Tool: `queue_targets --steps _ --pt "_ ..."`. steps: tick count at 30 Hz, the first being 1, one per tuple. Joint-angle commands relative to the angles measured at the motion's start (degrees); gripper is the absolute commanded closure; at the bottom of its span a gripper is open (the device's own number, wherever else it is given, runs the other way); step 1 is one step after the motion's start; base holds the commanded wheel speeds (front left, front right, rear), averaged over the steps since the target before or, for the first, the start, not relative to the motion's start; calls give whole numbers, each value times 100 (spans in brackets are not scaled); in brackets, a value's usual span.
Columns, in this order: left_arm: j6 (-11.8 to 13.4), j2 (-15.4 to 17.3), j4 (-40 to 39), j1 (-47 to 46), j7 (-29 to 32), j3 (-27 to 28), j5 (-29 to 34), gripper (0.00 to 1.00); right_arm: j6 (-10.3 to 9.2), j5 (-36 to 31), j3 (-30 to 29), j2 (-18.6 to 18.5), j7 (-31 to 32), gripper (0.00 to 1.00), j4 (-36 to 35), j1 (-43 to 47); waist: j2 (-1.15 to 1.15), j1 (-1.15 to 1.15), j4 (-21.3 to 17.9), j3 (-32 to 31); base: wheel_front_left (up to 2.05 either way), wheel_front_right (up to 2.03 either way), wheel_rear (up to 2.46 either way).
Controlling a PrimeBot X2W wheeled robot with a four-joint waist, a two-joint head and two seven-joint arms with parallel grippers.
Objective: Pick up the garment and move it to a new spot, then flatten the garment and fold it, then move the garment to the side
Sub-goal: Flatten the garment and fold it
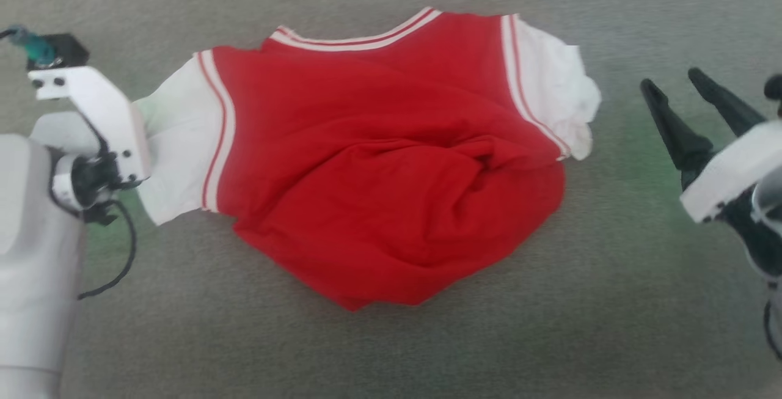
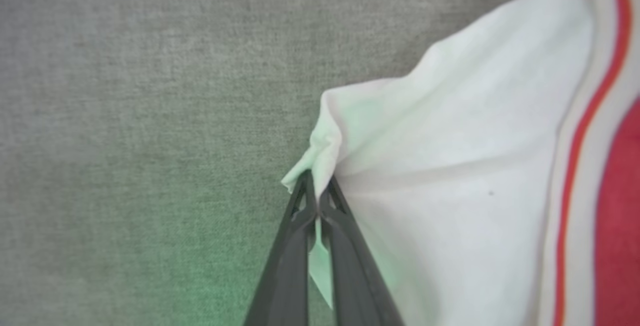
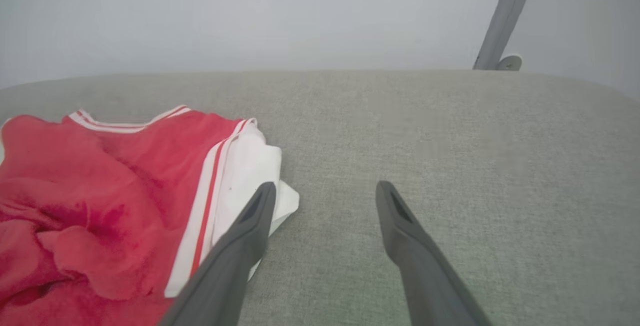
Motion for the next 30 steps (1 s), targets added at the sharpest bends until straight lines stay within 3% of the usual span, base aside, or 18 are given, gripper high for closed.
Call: queue_targets --steps 1,12,17,18,19,30 --pt "-57 -260 198 86 -51 -146 56 100 -2 57 54 -28 79 0 59 -151 -1 0 139 94 0 0 0" --pt "-268 -776 530 -582 -536 -464 123 100 -2 400 1079 -507 1574 0 1047 -1202 -1 0 792 413 0 0 0" --pt "-305 -969 784 -734 -722 -521 86 100 -2 669 1744 -477 2509 0 1755 -1362 -1 0 977 501 0 0 0" --pt "-300 -998 841 -748 -771 -520 67 100 -2 692 1898 -505 2641 76 1835 -1392 -1 0 1001 506 0 0 0" --pt "-313 -1009 906 -767 -799 -532 65 100 -2 800 1959 -488 2717 100 1923 -1429 -1 0 1018 504 0 0 0" --pt "-313 -755 914 -1206 -982 -484 104 100 -1 1227 1964 -908 2508 100 1834 -2182 -1 0 1038 59 0 0 0"
